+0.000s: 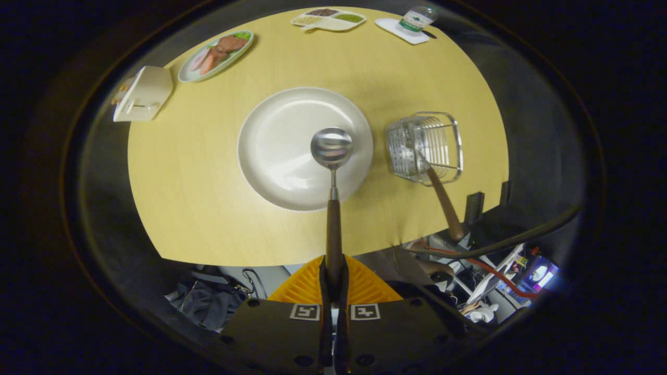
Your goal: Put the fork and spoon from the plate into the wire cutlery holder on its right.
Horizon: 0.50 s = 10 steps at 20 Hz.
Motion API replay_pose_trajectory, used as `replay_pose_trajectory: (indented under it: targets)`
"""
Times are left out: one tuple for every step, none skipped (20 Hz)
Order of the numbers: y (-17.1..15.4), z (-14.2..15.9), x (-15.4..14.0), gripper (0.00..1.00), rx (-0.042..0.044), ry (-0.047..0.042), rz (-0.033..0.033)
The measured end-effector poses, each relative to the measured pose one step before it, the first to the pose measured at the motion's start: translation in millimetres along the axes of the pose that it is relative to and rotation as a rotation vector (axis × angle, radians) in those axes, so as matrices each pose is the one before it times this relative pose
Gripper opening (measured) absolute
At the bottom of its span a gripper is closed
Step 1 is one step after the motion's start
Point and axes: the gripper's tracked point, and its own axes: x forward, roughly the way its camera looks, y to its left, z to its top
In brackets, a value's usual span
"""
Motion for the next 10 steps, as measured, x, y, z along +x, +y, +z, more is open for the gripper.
replay_pose_trajectory:
  targets:
    - [-10.37,-0.76,-4.52,0.08,0.01167,-0.00052,-0.00404]
    - [-8.72,0.99,-3.53,0.07,0.0166,0.00303,-0.00426]
    - [-7.14,1.23,-2.62,0.08,0.00862,0.00335,-0.00223]
    - [-8.05,1.69,-1.6,0.08,0.01145,0.00618,-0.00048]
    - [-6.78,0.48,-0.49,0.07,0.01474,0.0051,0.00184]
    - [-5.69,1.2,-0.17,0.07,0.0183,0.0075,0.00451]
    - [-6.92,0.98,0.51,0.07,0.01518,0.00924,0.00221]
    - [-5.65,1.94,2.62,0.07,0.01065,0.01018,-0.00186]
    - [-5.83,2.06,2.0,0.07,0.01013,0.01045,-0.00405]
    - [-5.52,2.12,2.07,0.07,0.01249,0.01037,0.00002]
